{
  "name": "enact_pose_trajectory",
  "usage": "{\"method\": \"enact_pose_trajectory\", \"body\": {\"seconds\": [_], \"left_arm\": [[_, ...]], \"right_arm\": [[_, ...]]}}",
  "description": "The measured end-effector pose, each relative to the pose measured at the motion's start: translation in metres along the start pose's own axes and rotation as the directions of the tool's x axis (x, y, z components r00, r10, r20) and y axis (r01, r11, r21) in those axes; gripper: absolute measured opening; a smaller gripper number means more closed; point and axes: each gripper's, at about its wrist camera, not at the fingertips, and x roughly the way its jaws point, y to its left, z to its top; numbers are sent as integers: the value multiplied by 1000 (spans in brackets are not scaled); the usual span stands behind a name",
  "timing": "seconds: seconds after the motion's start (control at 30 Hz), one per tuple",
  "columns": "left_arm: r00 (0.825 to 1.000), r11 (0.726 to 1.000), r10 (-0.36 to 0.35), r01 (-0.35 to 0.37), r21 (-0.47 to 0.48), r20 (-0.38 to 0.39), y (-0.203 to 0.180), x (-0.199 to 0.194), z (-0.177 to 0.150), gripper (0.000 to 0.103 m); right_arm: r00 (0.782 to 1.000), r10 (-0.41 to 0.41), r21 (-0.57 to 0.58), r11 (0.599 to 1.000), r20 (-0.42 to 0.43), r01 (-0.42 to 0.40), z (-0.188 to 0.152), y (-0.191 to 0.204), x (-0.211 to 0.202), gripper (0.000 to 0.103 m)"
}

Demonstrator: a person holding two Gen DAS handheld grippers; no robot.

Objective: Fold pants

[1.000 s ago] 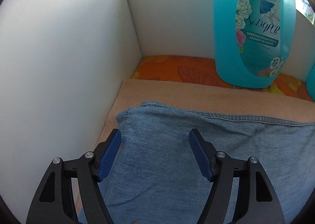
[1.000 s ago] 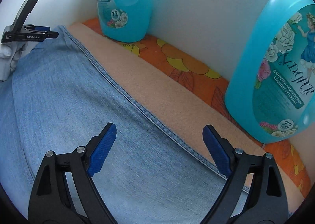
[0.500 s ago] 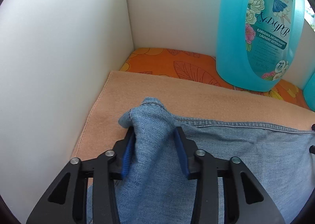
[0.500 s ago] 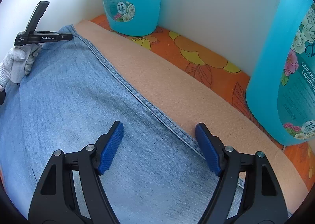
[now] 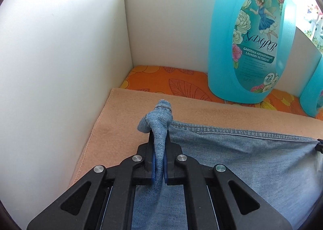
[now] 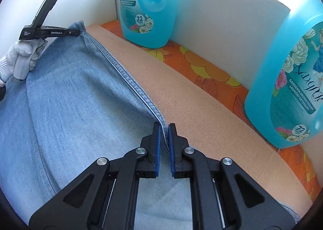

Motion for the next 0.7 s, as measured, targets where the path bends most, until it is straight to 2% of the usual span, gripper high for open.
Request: {"method": "enact_pose_trajectory", "body": {"seconds": [0.33, 0.5, 0.7], "left_arm": [[991, 998, -55, 57, -7, 124, 9, -71, 2, 4], [982, 997, -77, 79, -5, 173, 18, -108, -12, 4], [972, 996, -89, 90, 6, 218, 23, -150, -40, 4]], "right_arm": [[995, -38, -12, 999, 94, 39, -4, 25, -65, 7], [988, -44, -49, 997, 145, 52, -18, 48, -106, 7], [986, -37, -62, 997, 164, 47, -38, 69, -141, 7]]}}
